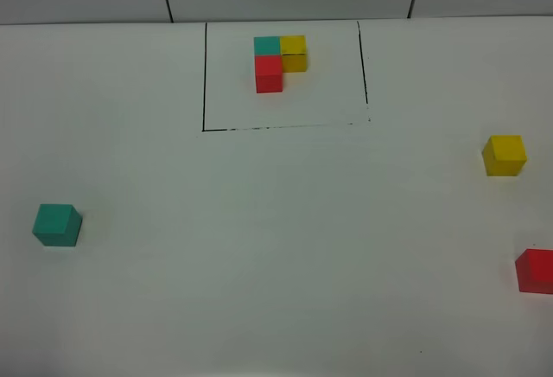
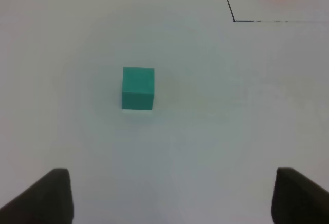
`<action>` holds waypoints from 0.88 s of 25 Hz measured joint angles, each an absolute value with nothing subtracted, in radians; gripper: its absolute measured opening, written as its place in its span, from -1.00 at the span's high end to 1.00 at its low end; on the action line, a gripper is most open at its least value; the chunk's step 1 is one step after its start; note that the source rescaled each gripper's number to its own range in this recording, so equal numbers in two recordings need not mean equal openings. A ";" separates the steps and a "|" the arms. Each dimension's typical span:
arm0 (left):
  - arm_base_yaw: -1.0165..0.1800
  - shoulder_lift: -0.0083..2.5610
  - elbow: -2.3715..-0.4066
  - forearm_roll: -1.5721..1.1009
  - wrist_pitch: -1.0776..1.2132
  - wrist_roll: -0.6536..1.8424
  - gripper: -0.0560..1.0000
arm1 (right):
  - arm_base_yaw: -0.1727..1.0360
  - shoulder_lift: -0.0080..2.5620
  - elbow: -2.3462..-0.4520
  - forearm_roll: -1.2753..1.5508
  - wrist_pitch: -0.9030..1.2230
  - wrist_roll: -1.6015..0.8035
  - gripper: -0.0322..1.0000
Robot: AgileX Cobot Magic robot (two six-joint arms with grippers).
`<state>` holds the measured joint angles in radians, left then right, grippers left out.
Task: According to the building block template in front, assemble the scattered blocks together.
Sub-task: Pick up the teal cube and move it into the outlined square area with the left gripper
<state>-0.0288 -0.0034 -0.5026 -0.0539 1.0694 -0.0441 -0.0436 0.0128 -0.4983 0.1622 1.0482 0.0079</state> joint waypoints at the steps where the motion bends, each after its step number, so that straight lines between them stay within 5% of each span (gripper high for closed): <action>1: -0.029 -0.003 -0.503 -0.054 1.069 -0.044 -0.53 | -0.044 0.013 -0.498 0.162 1.048 0.008 -0.56; 22: -0.029 -0.003 -0.503 -0.054 1.069 -0.044 -0.53 | -0.044 0.013 -0.498 0.162 1.048 0.008 -0.56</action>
<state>-0.0288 -0.0034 -0.5026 -0.0539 1.0694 -0.0441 -0.0436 0.0128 -0.4983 0.1622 1.0482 0.0079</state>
